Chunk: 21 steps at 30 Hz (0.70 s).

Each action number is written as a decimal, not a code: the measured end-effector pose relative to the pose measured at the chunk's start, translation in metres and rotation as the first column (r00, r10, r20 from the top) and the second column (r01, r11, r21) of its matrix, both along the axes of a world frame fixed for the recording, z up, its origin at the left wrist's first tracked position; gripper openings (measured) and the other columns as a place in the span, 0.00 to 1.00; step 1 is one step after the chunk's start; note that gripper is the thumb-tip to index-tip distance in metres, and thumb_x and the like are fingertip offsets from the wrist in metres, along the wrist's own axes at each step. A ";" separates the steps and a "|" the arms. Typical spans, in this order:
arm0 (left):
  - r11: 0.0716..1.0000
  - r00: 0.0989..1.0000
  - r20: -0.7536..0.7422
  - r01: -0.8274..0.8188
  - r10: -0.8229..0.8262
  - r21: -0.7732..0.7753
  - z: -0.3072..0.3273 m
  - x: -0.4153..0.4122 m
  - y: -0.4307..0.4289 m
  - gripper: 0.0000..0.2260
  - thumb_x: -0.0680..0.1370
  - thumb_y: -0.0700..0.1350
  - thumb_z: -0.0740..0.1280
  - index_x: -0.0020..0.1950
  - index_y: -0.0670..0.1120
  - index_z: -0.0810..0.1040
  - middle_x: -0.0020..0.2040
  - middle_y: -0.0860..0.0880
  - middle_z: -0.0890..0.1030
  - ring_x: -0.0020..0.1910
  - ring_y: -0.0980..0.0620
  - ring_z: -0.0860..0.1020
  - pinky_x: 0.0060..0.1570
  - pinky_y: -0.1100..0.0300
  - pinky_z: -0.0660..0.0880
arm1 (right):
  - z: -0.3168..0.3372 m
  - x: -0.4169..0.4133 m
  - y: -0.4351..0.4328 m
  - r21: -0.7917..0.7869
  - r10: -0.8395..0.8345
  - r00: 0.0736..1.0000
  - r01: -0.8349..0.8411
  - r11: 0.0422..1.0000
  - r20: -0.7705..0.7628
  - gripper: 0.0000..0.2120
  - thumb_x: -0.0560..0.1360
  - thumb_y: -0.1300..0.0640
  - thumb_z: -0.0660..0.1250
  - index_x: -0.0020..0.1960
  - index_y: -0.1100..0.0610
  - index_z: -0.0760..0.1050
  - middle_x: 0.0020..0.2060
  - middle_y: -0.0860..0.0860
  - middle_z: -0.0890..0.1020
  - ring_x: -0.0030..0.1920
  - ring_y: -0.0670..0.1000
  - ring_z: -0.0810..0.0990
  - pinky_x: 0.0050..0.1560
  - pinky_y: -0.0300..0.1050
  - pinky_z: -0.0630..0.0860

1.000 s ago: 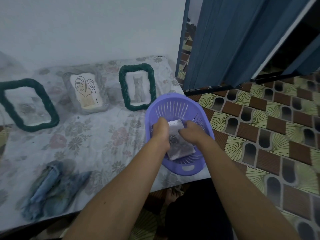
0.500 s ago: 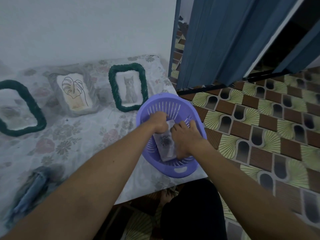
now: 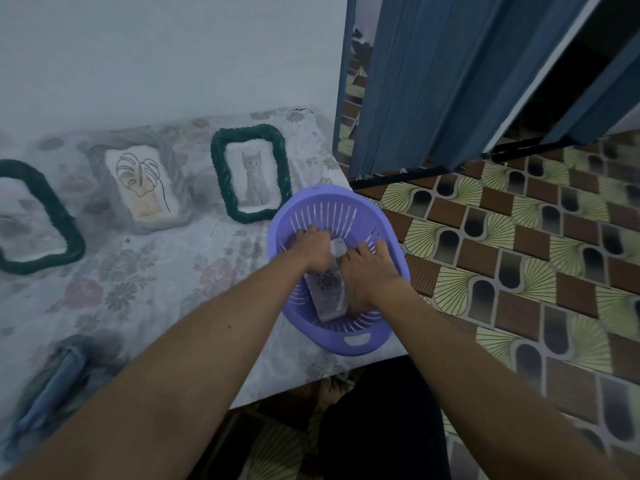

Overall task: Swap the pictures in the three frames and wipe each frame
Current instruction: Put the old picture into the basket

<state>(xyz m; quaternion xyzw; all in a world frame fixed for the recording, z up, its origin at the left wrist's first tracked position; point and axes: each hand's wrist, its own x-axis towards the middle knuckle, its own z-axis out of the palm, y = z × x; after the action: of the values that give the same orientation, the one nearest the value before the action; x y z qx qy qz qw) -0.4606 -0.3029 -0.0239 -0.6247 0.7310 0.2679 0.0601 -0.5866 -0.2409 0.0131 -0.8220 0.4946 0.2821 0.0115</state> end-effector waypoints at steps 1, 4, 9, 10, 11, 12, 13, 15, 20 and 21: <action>1.000 1.000 0.008 0.008 -0.008 0.001 0.001 0.000 0.001 0.22 0.78 0.46 0.67 0.71 0.44 0.69 0.70 0.39 0.65 0.68 0.36 0.65 0.68 0.42 0.66 | 0.000 0.000 0.000 0.002 0.000 1.000 0.000 1.000 -0.005 0.41 0.70 0.37 0.71 0.73 0.59 0.62 0.70 0.56 0.68 0.72 0.60 0.61 0.71 0.67 0.53; 1.000 0.999 0.027 0.019 -0.018 -0.016 0.004 0.000 0.002 0.22 0.78 0.42 0.66 0.71 0.43 0.68 0.69 0.38 0.67 0.66 0.36 0.68 0.67 0.43 0.67 | 0.002 0.001 0.001 0.011 -0.014 1.000 0.014 1.000 -0.006 0.40 0.71 0.39 0.71 0.74 0.58 0.62 0.70 0.56 0.67 0.72 0.60 0.61 0.71 0.67 0.53; 0.995 0.995 -0.096 -0.013 0.004 -0.097 0.024 0.002 0.007 0.21 0.79 0.35 0.62 0.72 0.38 0.66 0.71 0.36 0.67 0.70 0.38 0.66 0.67 0.47 0.67 | 0.012 0.004 0.004 0.043 -0.065 0.997 0.064 0.997 0.028 0.34 0.73 0.45 0.69 0.72 0.58 0.61 0.69 0.57 0.67 0.70 0.60 0.62 0.69 0.66 0.55; 0.993 0.991 -0.136 -0.030 0.013 -0.118 0.031 0.002 0.009 0.21 0.79 0.34 0.61 0.73 0.37 0.65 0.72 0.37 0.67 0.71 0.39 0.65 0.67 0.48 0.67 | 0.015 0.005 0.004 0.046 -0.084 0.995 0.081 0.996 0.060 0.32 0.74 0.47 0.68 0.72 0.58 0.62 0.69 0.57 0.67 0.70 0.60 0.62 0.68 0.66 0.55; 0.988 0.984 -0.178 -0.053 0.027 -0.144 0.039 0.005 0.012 0.22 0.79 0.33 0.61 0.73 0.37 0.65 0.72 0.37 0.67 0.71 0.40 0.66 0.66 0.49 0.67 | 0.019 0.007 0.005 0.049 -0.104 0.989 0.099 0.994 0.104 0.30 0.74 0.48 0.67 0.71 0.58 0.62 0.69 0.57 0.67 0.70 0.60 0.62 0.68 0.66 0.56; 0.982 0.973 -0.225 -0.080 0.040 -0.174 0.047 0.008 0.016 0.22 0.79 0.33 0.61 0.74 0.38 0.65 0.73 0.38 0.67 0.71 0.41 0.66 0.66 0.50 0.67 | 0.023 0.010 0.005 0.047 -0.126 0.979 0.120 0.992 0.161 0.29 0.75 0.48 0.66 0.71 0.57 0.62 0.68 0.56 0.68 0.69 0.60 0.63 0.68 0.65 0.56; 0.972 0.960 -0.276 -0.114 0.054 -0.204 0.054 0.012 0.020 0.23 0.79 0.33 0.61 0.75 0.38 0.65 0.74 0.39 0.68 0.72 0.42 0.67 0.67 0.52 0.66 | 0.027 0.012 0.006 0.046 -0.162 0.959 0.155 0.987 0.234 0.28 0.75 0.48 0.66 0.71 0.56 0.63 0.68 0.55 0.69 0.68 0.60 0.64 0.67 0.65 0.57; 0.939 0.914 -0.393 -0.220 0.103 -0.264 0.069 0.022 0.030 0.22 0.78 0.32 0.60 0.74 0.40 0.68 0.72 0.41 0.71 0.70 0.44 0.70 0.68 0.55 0.67 | 0.034 0.019 0.007 0.068 -0.256 0.873 0.251 0.966 0.415 0.24 0.76 0.49 0.65 0.69 0.54 0.66 0.66 0.53 0.72 0.66 0.59 0.66 0.67 0.64 0.57; 0.832 0.749 -0.631 -0.472 0.204 -0.292 0.093 0.063 0.071 0.16 0.76 0.33 0.60 0.60 0.45 0.80 0.57 0.49 0.81 0.50 0.54 0.77 0.51 0.67 0.70 | 0.047 0.053 0.023 0.261 -0.447 0.367 0.455 0.851 0.816 0.14 0.77 0.55 0.63 0.62 0.50 0.75 0.60 0.48 0.80 0.61 0.54 0.76 0.66 0.59 0.66; 0.816 0.722 -0.658 -0.503 0.215 -0.286 0.094 0.074 0.081 0.16 0.75 0.34 0.61 0.58 0.46 0.81 0.55 0.51 0.82 0.49 0.56 0.78 0.51 0.67 0.71 | 0.049 0.063 0.030 0.340 -0.474 0.219 0.457 0.822 0.853 0.12 0.78 0.56 0.64 0.61 0.51 0.77 0.58 0.48 0.81 0.57 0.53 0.78 0.62 0.56 0.72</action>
<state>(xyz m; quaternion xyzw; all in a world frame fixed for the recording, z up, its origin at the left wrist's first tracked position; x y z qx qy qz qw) -0.3865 -0.2215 0.0701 -0.6371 0.6127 0.2825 -0.3727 -0.5233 -0.2106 0.0625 -0.6492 0.6225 -0.2307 0.3711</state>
